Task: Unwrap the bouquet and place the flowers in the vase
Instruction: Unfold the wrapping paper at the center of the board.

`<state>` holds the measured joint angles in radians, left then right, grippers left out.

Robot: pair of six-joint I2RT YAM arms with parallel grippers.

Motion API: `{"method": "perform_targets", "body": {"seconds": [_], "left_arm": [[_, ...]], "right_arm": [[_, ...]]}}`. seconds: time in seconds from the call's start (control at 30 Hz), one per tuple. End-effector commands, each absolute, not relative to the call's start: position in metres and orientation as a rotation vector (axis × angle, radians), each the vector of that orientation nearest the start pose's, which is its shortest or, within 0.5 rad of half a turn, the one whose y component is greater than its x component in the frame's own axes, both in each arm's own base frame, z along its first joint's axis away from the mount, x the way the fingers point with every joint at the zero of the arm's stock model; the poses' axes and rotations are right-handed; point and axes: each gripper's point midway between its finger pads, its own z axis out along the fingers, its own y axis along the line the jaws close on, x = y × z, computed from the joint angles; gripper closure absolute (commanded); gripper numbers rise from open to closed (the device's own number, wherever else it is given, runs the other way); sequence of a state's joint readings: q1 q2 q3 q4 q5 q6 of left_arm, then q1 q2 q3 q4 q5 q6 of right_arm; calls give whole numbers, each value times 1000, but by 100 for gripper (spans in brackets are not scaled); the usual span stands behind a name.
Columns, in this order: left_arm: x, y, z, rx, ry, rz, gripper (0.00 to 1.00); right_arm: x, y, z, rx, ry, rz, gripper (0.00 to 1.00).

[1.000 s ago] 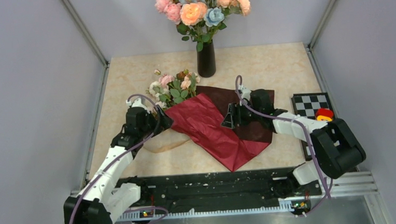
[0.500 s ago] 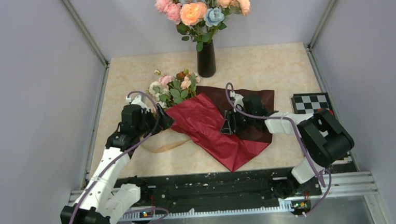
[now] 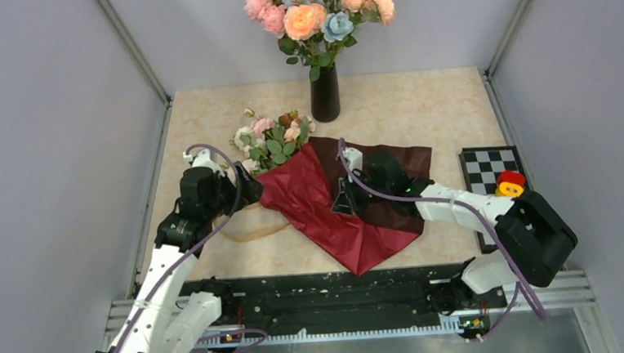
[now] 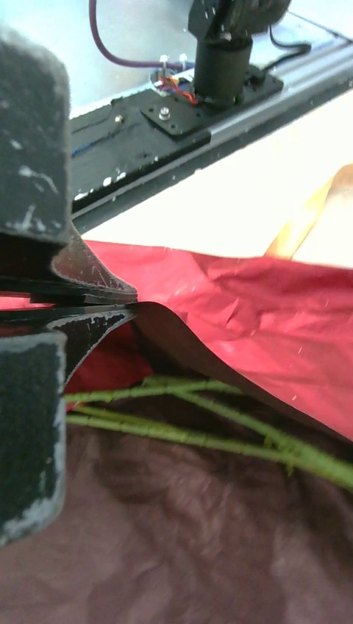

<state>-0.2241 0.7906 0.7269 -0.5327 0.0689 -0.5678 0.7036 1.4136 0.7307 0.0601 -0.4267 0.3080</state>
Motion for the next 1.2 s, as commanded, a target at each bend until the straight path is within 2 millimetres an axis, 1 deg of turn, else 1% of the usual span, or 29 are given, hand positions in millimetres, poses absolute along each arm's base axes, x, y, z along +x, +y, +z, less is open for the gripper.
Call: {"method": "perform_targets", "body": {"seconds": [0.0,0.13,0.27,0.33,0.4,0.5,0.53,0.6,0.7,0.77,0.9,1.0,1.17], "left_arm": [[254,-85,212,-328,2109,-495,1],[249,-91,224,-326,2078,-558,1],[244,-94,230,-330,2064,-591,1],[241,-94,228,-344,2069,-595,1],[239,-93,221,-368,2082,-597,1],[234,-91,202,-439,2103,-601,1],[231,-93,189,-458,2120,-616,1],[229,-102,178,-465,2125,-689,1],[225,-116,170,-436,2132,-793,1],[222,-123,171,-421,2129,-848,1],[223,-139,183,-373,2054,-984,1],[225,-147,186,-359,2020,-1057,1],[230,-152,176,-354,2052,-1072,1]], "right_arm": [[215,338,134,-805,2080,1060,100],[192,376,128,-865,2060,1137,100],[166,413,124,-952,2029,1199,100],[157,427,121,-981,2020,1197,100],[153,435,117,-986,2014,1191,100],[150,441,114,-963,2010,1221,100],[150,442,114,-958,2009,1233,100],[148,444,112,-956,2010,1245,100],[148,444,107,-959,2022,1241,100],[148,444,105,-964,2027,1237,100],[147,445,102,-967,2034,1245,100],[147,445,104,-963,2030,1253,100],[146,445,107,-966,2023,1260,100]]}}
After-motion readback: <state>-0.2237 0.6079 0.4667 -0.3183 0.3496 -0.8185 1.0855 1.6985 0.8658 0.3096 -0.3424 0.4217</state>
